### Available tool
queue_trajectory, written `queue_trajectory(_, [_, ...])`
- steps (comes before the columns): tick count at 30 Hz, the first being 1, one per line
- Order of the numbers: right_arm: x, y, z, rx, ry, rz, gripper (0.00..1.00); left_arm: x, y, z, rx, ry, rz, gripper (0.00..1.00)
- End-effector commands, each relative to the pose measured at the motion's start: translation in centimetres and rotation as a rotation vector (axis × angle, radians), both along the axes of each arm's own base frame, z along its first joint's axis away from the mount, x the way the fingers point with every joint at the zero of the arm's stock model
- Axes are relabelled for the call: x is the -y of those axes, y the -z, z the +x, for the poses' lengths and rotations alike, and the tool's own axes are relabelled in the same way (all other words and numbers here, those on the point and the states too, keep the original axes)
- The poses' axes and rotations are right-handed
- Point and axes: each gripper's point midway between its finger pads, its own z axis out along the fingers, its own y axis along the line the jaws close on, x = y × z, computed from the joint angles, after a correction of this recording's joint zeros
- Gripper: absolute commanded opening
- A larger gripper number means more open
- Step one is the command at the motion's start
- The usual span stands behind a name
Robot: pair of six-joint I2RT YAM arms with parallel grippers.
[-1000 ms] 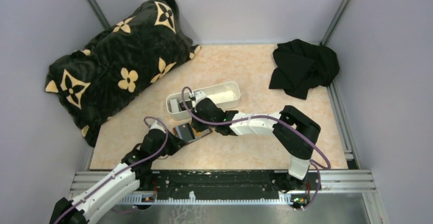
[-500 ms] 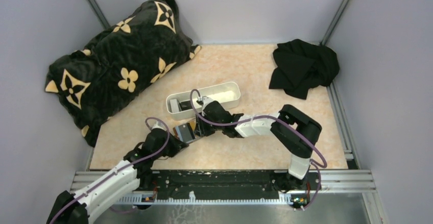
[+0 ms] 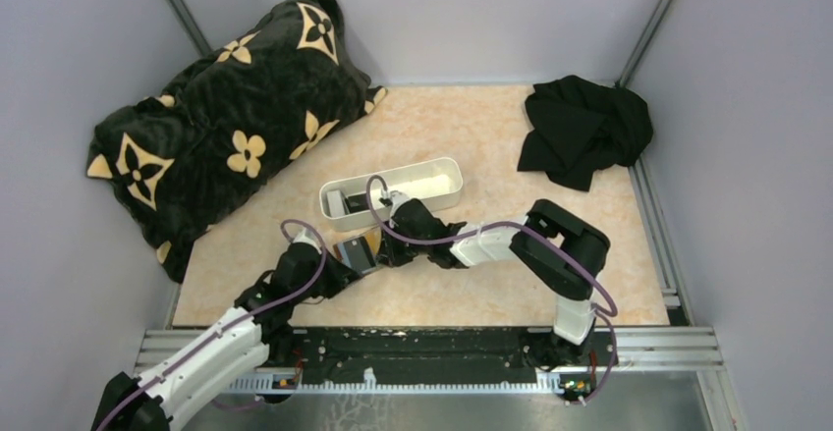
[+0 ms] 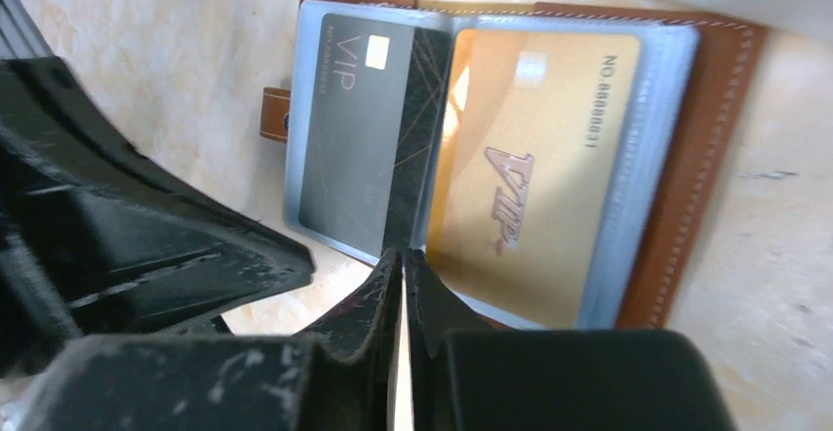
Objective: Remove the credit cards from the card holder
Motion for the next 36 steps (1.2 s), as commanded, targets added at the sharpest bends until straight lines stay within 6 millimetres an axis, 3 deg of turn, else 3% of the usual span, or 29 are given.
queue_trajectory(1, [1.1,-4.4,3.0,0.116,0.095,0.038,0.00,1.2,-5.8,2.0,0.180,0.077,-0.008,0.00])
queue_trajectory(5, [4.1,-7.1,5.8,0.191,0.220,-0.010,0.01,1.2,-9.1,3.8,0.263,0.048,0.016,0.00])
queue_trajectory(7, [5.7,-7.1,7.3,0.228,0.258,-0.108,0.19,0.8,-9.0,4.7,0.251,0.008,0.051,0.02])
queue_trajectory(10, [7.6,-4.7,8.9,0.248,0.289,-0.324,0.21,-0.1,-8.1,6.1,0.213,-0.034,0.161,0.37])
queue_trajectory(12, [8.3,-3.3,9.4,0.242,0.284,-0.434,0.15,-1.4,-6.2,6.8,0.142,-0.077,0.278,0.47])
queue_trajectory(15, [7.8,-2.5,9.6,0.240,0.267,-0.442,0.11,-2.3,-3.9,6.9,0.050,-0.100,0.375,0.52])
queue_trajectory(26, [6.7,-0.1,8.3,0.187,0.203,-0.428,0.01,-3.8,-0.5,7.0,-0.022,-0.142,0.450,0.55])
queue_trajectory(36, [4.1,1.2,2.2,0.137,0.115,-0.390,0.00,-2.9,0.5,8.2,-0.027,-0.089,0.439,0.56])
